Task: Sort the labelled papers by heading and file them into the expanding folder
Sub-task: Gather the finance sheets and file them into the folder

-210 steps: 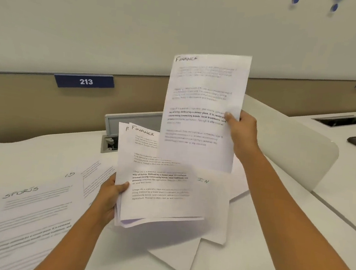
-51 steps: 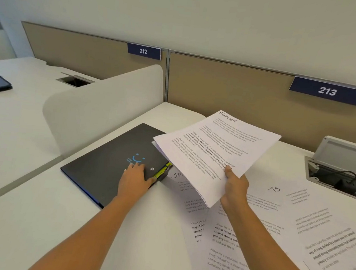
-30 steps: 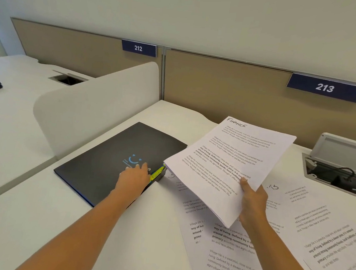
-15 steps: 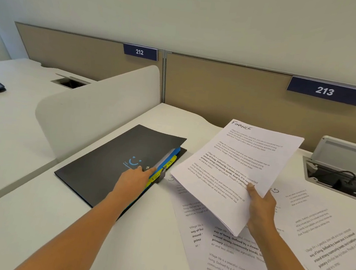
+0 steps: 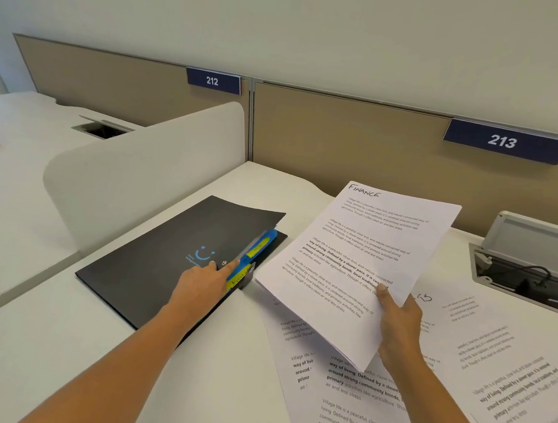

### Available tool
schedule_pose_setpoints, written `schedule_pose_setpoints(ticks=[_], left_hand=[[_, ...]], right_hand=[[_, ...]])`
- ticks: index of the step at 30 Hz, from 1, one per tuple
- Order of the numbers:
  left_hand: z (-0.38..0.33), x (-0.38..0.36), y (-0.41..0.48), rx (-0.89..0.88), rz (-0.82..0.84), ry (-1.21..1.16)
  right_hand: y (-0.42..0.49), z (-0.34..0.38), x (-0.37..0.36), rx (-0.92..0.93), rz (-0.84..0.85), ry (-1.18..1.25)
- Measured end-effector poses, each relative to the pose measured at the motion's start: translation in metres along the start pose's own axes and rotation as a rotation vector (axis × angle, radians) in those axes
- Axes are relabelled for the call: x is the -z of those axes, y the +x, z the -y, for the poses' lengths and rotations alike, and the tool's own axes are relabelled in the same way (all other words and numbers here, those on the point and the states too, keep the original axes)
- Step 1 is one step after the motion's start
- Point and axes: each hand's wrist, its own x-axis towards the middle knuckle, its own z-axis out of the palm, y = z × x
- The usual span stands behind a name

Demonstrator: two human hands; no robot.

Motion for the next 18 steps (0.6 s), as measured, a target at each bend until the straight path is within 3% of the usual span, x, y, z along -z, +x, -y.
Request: schedule_pose_setpoints(ticks=[11, 18], left_hand=[[0.013, 0.009, 0.001, -0.052, -0.033, -0.084], [0.024, 0.022, 0.007, 0.046, -0.058, -0.279]], right_hand=[[-0.006, 0.011, 0.000, -0.024, 0.015, 0.053], [-0.016, 0.024, -0.003, -0.073, 0.142, 0.029]])
